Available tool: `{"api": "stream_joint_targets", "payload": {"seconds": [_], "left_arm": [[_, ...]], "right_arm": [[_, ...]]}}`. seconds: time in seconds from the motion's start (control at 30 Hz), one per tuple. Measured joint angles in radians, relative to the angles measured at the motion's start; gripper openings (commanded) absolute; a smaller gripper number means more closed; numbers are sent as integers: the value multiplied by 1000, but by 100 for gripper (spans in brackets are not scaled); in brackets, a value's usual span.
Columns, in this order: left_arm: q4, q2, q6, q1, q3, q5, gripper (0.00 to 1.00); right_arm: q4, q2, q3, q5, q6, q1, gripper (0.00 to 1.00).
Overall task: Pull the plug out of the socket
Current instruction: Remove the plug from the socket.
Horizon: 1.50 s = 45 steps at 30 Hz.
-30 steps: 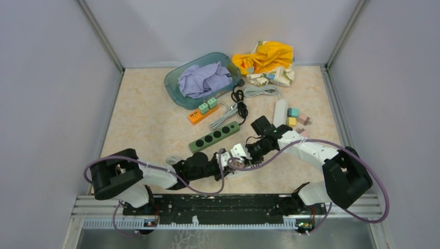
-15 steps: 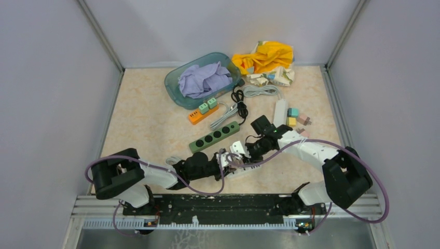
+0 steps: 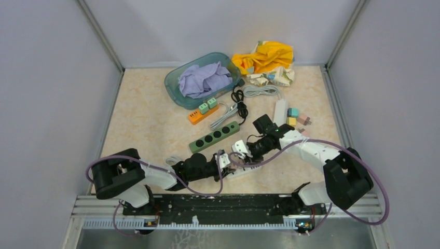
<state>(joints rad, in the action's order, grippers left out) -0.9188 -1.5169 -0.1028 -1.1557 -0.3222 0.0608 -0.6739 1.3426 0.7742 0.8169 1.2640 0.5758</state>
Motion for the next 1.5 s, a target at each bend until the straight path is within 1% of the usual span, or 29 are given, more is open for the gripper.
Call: {"api": "stream_joint_targets", "payload": {"seconds": [0.1,0.27,0.37,0.5,0.63,0.8,0.97,1.03,1.07,1.2,1.23,1.33,1.37,1.4,1.5], "left_arm": [[-1,0,1,0,1,3,1],[-1,-1,5,1,2,4,1],[-1,-1,5,1,2,4,1],[-1,-2,4,1,2,3,1],[-2,-2,4,1,2,4,0],[-2,-2,5,1,2,4,1],[-2,-2,5,1,2,4,1],[-2,-2,5,1,2,4,2],[-2,-2,5,1,2,4,5],[-1,-2,10,1,1,3,30],[0,-1,13,1,1,3,38],[25,7,23,1,-7,0,68],[36,11,24,1,-8,-1,75],[47,16,28,1,-8,-3,81],[81,40,41,1,-9,-8,92]], "right_arm": [[14,-3,0,-9,-11,23,0],[41,-3,0,-34,-86,31,0],[44,-3,0,-39,-99,31,0],[35,-3,0,-25,-85,10,0],[2,-3,8,16,-39,-20,0],[-32,-5,37,46,6,-24,0],[-43,-5,47,53,7,-24,0],[-47,-5,48,53,-2,-25,0],[-50,-5,53,53,-8,-27,0],[-56,-5,83,60,-29,-43,0],[-59,-5,92,61,-36,-50,0],[-60,-5,112,66,-55,-71,0],[-59,-6,115,69,-62,-78,0],[-60,-7,117,71,-66,-85,0],[-61,-15,118,80,-79,-108,0]]}}
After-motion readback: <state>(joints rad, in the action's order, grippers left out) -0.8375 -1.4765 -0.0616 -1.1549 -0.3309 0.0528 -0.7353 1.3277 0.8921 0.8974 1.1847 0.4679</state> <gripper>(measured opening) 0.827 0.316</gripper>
